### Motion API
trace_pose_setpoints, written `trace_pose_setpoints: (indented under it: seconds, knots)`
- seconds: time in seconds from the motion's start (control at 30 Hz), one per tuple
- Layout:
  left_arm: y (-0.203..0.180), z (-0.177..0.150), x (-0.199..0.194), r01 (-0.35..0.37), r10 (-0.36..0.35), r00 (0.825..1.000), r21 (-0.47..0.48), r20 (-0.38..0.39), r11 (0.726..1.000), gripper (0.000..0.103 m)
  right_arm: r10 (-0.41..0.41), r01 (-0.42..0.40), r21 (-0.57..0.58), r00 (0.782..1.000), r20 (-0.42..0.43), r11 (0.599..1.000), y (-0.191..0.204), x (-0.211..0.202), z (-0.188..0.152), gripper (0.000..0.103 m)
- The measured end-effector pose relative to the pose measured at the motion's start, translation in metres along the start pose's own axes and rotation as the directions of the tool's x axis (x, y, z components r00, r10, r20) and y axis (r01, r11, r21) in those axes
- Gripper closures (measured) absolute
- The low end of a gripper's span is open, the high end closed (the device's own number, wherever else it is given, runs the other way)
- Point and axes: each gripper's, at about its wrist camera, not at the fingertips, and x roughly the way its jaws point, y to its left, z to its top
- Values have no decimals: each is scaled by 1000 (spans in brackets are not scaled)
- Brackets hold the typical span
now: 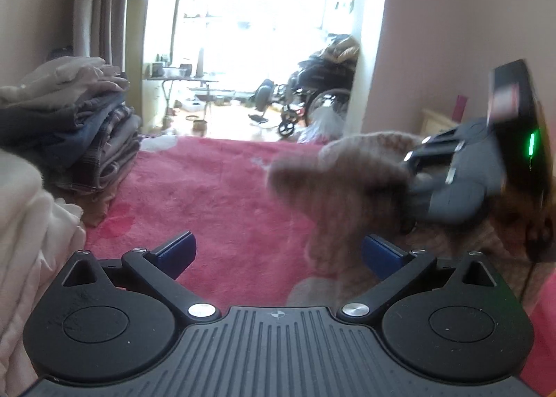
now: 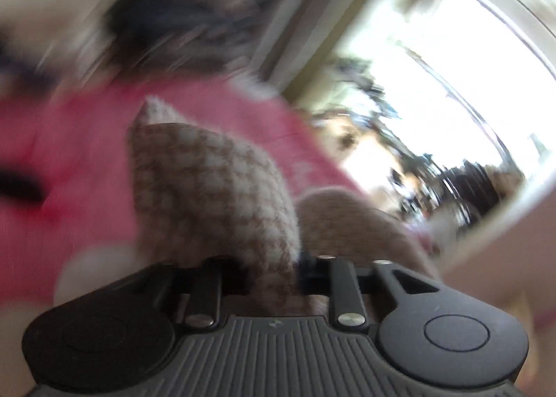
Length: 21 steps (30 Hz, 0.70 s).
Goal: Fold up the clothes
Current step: 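Grasp the cardigan edge with the right gripper and lift it up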
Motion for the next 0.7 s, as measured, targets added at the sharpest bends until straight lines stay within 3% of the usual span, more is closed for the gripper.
trace_pose_setpoints:
  seconds: [0.1, 0.2, 0.3, 0.43, 0.7]
  knots:
    - [-5, -2, 2, 6, -6, 1000, 22, -20, 1000, 0, -35, 20, 166, 995, 88, 986, -28, -50, -4, 90]
    - [-13, -5, -1, 25, -24, 999, 51, -22, 998, 0, -83, 24, 328, 982, 169, 944, -55, -99, -8, 91]
    - [-24, -8, -5, 52, -49, 998, 86, -31, 995, 0, -144, 12, 481, 960, 239, 877, -83, -149, -13, 91]
    - [-38, -10, -14, 81, -80, 997, 125, -19, 989, 0, -239, -28, 660, 920, 312, 751, -120, -215, -18, 91]
    - [-59, -12, -31, 137, -141, 990, 185, 5, 973, 0, -391, -46, 783, 847, 360, 621, -124, -393, -56, 91]
